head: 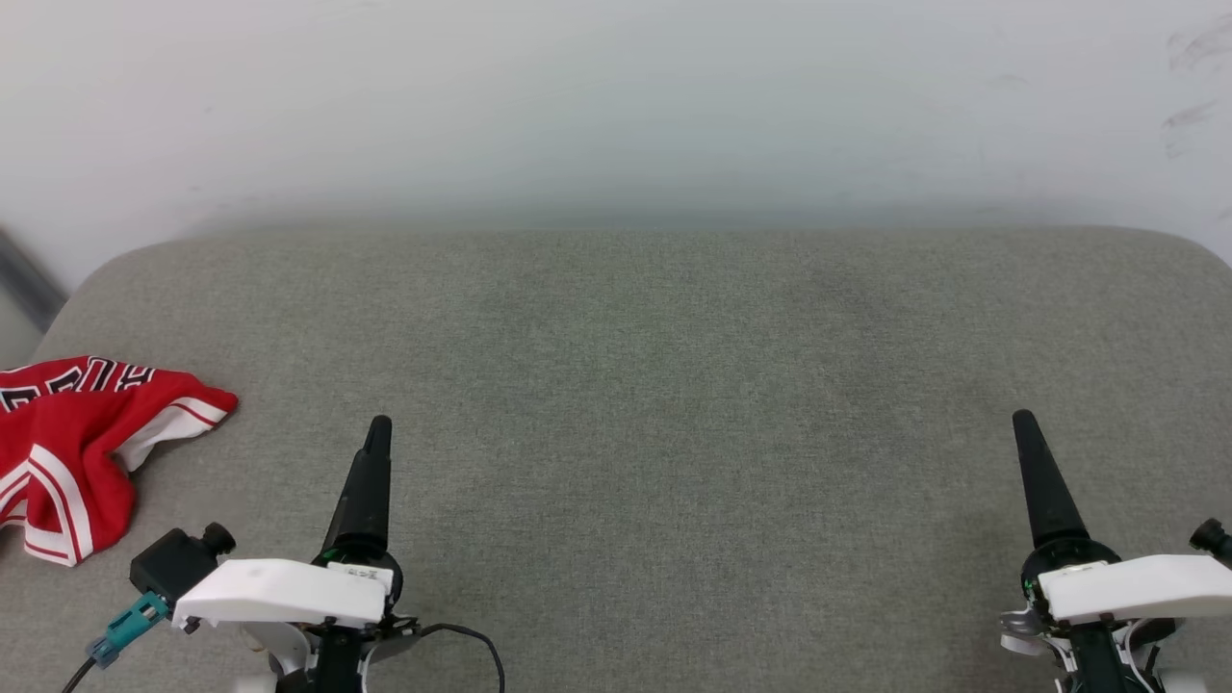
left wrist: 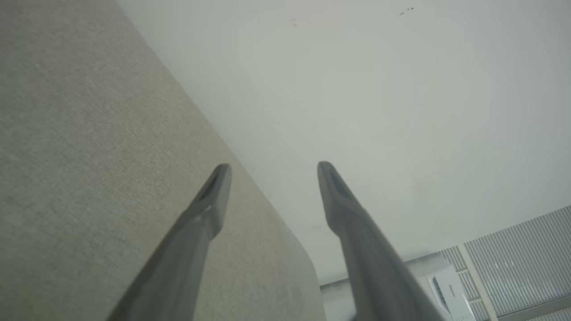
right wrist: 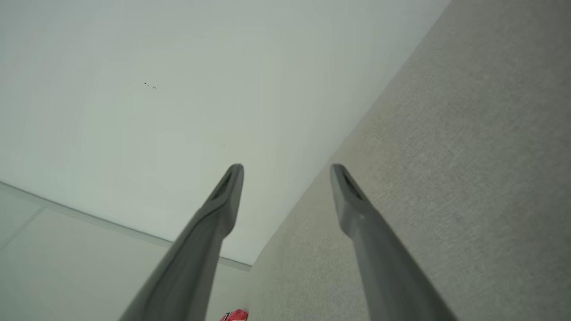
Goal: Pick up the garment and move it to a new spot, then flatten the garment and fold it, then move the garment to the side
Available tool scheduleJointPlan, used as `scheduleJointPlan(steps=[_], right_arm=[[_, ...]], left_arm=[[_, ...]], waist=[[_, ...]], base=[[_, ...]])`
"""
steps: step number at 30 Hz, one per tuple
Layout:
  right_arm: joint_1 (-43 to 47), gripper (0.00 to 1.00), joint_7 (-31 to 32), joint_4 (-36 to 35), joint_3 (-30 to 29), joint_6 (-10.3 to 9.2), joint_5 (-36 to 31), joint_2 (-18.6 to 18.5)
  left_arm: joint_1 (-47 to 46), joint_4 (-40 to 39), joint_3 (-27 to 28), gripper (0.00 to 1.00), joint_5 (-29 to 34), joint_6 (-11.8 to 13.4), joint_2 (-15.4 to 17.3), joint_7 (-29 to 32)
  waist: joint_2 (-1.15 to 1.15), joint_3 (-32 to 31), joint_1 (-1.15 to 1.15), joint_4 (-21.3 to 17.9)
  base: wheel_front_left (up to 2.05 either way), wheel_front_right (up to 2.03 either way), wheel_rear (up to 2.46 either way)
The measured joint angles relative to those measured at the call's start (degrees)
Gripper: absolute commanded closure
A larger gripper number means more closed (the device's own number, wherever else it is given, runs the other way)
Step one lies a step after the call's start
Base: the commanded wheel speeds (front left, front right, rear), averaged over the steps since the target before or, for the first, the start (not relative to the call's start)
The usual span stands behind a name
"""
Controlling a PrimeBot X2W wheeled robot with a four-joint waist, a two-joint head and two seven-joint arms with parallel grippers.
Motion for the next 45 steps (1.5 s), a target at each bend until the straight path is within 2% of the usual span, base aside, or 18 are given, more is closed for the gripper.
scheduleJointPlan(steps=[8, 17, 45], right_arm=[[0.31, 0.0, -1.24, -1.81, 0.21, 0.0, -14.32, 0.18], [1.15, 0.0, -1.22, -3.53, 0.25, 0.0, -24.7, 0.32], [2.26, 0.0, -0.69, -6.99, 0.11, 0.01, -45.91, 0.36]], left_arm=[[-0.01, -0.96, -1.75, 0.0, 13.93, 0.08, 0.01, -1.62], [-0.16, -0.6, -4.54, 0.0, 25.23, 1.23, 1.05, -3.33], [-0.87, 0.34, -9.48, 0.0, 44.04, 6.06, 4.04, -7.86]], waist=[[0.0, 0.0, 0.0, -0.03], [0.0, -0.09, 0.0, -0.07], [0.0, -0.5, 0.0, -0.27]], base=[[0.0, 0.0, 0.0], [0.0, 0.0, 0.0], [0.0, 0.0, 0.0]])
